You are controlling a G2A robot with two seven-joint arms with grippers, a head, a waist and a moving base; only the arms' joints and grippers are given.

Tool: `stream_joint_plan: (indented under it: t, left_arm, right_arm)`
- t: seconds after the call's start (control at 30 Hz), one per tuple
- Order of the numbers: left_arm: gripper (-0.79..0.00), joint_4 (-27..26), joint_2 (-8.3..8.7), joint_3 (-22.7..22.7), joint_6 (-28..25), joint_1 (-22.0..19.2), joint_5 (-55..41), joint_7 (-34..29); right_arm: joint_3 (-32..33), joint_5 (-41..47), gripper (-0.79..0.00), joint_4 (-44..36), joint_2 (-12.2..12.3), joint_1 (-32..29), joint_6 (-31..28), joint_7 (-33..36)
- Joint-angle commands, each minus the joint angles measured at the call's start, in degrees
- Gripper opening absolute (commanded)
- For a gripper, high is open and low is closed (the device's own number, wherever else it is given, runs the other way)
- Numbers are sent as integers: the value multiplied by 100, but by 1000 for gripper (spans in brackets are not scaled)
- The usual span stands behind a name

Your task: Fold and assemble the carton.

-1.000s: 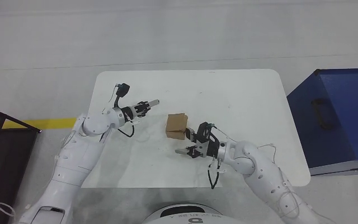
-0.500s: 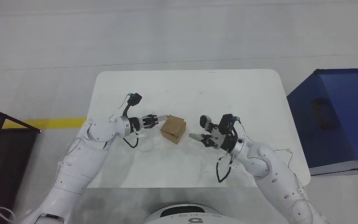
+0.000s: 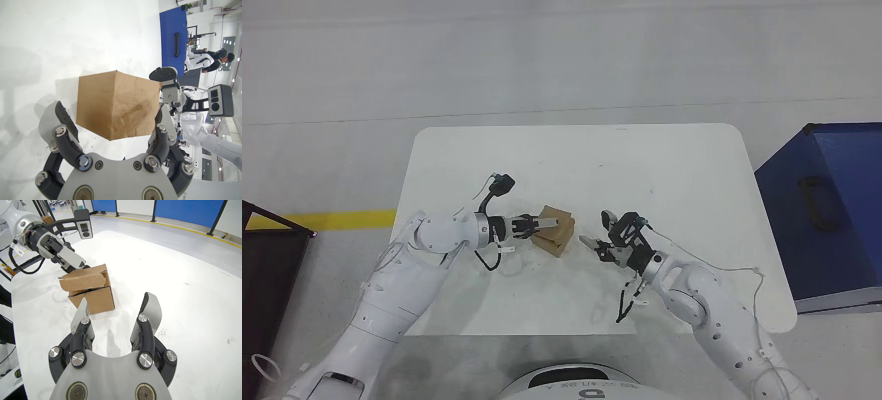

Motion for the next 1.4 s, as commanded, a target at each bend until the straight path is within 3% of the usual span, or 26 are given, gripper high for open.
stream_joint_plan:
  t: [0.0,0.23,0.43,0.57,0.9,1.37]
  left_arm:
    - [0,39,-9,35,-10,-34,-10,21]
    - [0,208,-36,148,-67,-144,26,96]
    - [-9,271,-42,194,-107,-175,32,99]
    - [-62,282,-39,193,-139,-174,15,107]
    - [-62,270,-26,194,-106,-165,64,121]
    - [-77,309,-21,269,-12,-213,261,130]
  right_arm:
    - [-58,-32,-274,34,-14,54,29,0]
    - [-260,-141,-369,119,-76,247,254,44]
    - [-457,-190,-385,211,-131,418,307,161]
    - [-564,-140,-391,280,-168,527,311,197]
    - [-665,-84,-372,392,-214,646,285,245]
    - [-623,-30,-271,513,-229,683,227,354]
